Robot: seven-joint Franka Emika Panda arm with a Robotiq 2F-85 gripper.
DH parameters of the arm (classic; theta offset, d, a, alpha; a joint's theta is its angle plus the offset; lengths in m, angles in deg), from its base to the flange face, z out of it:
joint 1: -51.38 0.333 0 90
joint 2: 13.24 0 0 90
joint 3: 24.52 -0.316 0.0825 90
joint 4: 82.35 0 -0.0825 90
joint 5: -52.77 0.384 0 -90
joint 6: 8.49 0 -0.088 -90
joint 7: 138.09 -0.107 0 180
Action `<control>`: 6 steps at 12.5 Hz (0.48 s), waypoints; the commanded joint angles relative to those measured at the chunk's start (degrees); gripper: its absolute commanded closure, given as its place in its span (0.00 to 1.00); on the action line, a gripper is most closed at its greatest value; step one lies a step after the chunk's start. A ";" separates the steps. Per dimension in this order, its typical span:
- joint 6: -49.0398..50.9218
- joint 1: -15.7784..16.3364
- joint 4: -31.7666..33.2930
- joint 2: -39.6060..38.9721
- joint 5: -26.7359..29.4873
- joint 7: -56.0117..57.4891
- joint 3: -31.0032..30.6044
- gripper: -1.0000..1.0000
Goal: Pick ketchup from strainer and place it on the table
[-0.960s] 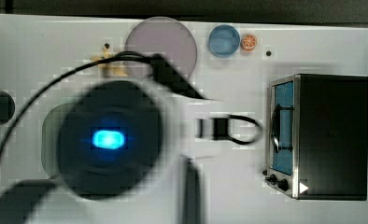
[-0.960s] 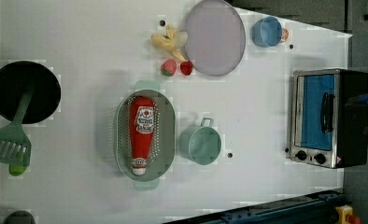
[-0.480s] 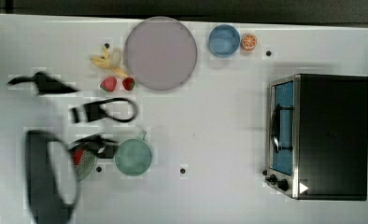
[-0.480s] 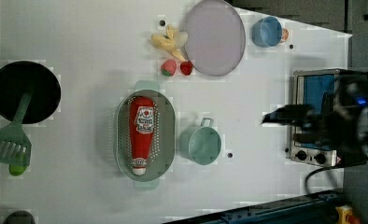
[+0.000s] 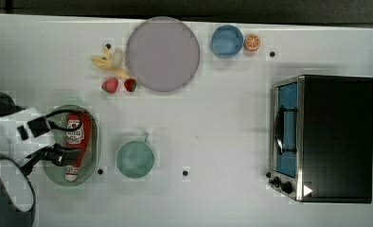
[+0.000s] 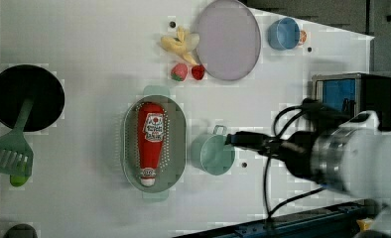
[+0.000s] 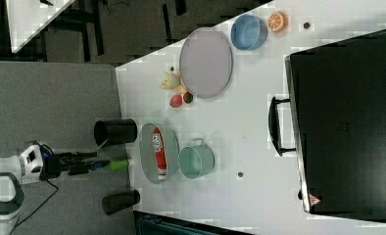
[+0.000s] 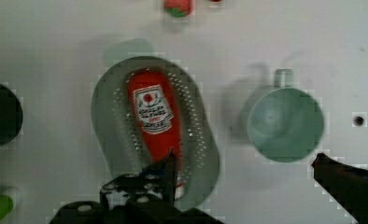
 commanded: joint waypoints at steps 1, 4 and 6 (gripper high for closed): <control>-7.01 0.12 5.79 -3.30 -0.12 -2.17 -4.69 0.00; -18.88 0.18 12.08 -6.94 -1.89 -2.17 -7.07 0.00; -26.02 0.21 15.13 -10.35 -6.16 -2.17 -7.15 0.00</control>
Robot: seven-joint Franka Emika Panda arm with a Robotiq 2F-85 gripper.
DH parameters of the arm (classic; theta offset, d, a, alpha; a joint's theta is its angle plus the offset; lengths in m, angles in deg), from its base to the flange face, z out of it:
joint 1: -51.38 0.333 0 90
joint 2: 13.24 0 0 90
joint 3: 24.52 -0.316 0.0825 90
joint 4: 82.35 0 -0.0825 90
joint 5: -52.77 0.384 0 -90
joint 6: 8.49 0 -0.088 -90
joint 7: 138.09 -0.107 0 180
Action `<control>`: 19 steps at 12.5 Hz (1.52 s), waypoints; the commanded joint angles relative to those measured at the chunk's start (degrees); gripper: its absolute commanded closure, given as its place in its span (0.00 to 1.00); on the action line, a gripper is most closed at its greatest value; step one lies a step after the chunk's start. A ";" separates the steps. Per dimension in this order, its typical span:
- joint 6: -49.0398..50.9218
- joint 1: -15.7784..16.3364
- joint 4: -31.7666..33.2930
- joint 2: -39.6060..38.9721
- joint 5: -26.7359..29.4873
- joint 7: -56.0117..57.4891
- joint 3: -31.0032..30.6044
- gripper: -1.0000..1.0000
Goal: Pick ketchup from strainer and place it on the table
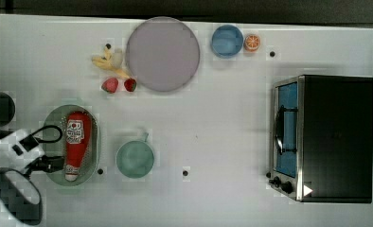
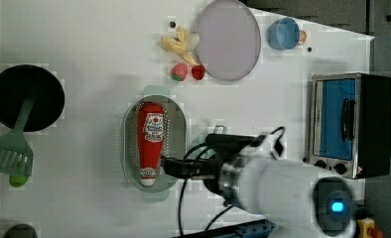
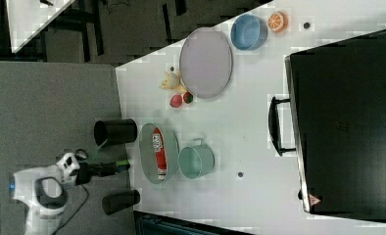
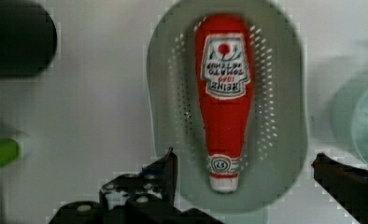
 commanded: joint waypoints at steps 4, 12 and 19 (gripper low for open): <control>-14.30 -0.99 4.95 -9.85 -9.47 -3.83 1.97 0.00; -23.35 1.05 2.97 -24.40 -22.99 -12.42 6.74 0.00; -23.45 5.01 -1.30 -29.51 -25.07 -14.10 10.36 0.42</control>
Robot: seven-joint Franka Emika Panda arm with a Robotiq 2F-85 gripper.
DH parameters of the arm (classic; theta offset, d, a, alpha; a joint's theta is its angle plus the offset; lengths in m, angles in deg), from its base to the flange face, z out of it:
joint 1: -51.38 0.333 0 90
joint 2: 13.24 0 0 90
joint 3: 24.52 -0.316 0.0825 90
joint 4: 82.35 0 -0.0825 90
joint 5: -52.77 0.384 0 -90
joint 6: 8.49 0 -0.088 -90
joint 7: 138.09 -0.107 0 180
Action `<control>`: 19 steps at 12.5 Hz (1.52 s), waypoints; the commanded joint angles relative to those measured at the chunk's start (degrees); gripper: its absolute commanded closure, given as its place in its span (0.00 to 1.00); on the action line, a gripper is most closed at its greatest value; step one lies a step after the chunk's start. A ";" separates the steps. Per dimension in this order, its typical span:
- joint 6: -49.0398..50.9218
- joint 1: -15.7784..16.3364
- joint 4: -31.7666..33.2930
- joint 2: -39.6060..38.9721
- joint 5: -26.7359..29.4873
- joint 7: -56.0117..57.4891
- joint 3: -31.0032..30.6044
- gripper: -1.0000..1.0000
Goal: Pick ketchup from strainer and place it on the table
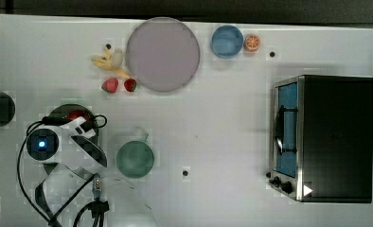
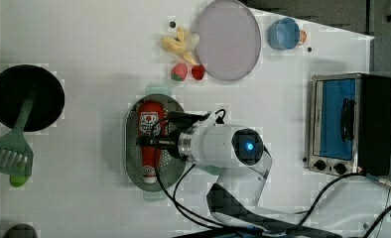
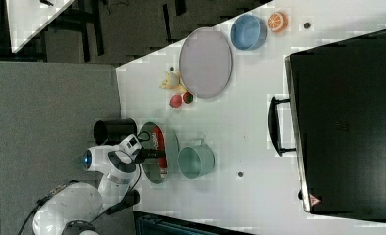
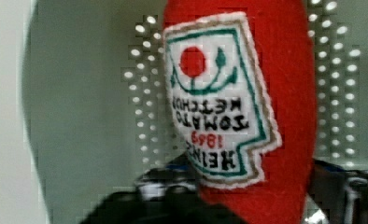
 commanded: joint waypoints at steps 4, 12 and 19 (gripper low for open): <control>4.32 1.17 -0.60 5.24 0.13 -3.25 -1.97 0.42; 26.25 -3.55 -9.41 22.92 19.99 0.63 -6.07 0.42; 45.77 -10.68 -23.67 23.57 23.13 20.44 3.03 0.42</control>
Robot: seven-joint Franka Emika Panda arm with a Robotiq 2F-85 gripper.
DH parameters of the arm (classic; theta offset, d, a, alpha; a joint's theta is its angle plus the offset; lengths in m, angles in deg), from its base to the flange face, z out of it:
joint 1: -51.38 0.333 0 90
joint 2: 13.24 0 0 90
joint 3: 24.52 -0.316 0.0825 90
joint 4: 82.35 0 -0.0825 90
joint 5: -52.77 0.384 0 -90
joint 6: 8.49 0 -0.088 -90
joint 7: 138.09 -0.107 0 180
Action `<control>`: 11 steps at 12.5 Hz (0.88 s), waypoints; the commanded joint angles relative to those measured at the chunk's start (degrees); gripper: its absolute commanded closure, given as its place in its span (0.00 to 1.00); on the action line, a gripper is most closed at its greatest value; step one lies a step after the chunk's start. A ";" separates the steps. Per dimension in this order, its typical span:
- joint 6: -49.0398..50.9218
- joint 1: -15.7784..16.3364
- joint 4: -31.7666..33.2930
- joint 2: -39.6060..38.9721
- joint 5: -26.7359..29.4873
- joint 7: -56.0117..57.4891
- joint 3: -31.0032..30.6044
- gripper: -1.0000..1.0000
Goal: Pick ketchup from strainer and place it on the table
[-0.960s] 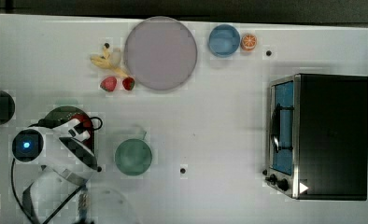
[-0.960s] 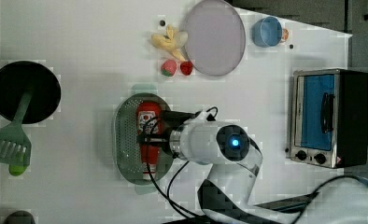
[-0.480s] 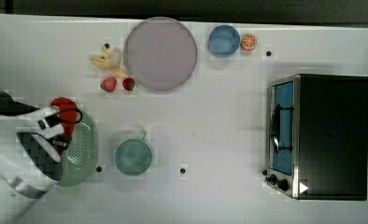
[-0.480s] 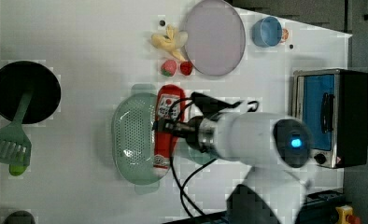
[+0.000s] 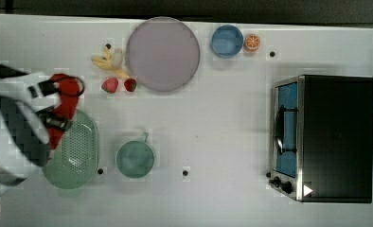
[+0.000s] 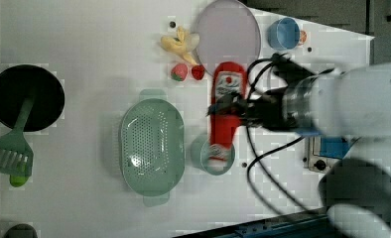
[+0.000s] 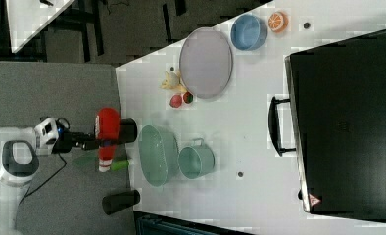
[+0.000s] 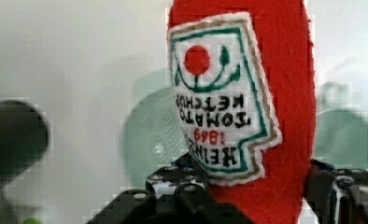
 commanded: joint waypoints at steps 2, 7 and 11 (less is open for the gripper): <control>0.89 -7.46 -1.55 -0.40 -0.77 21.77 9.57 0.42; -4.12 -8.76 0.82 -0.40 -0.78 36.19 21.85 0.42; -13.81 -8.82 8.24 -0.40 -0.78 36.46 26.71 0.42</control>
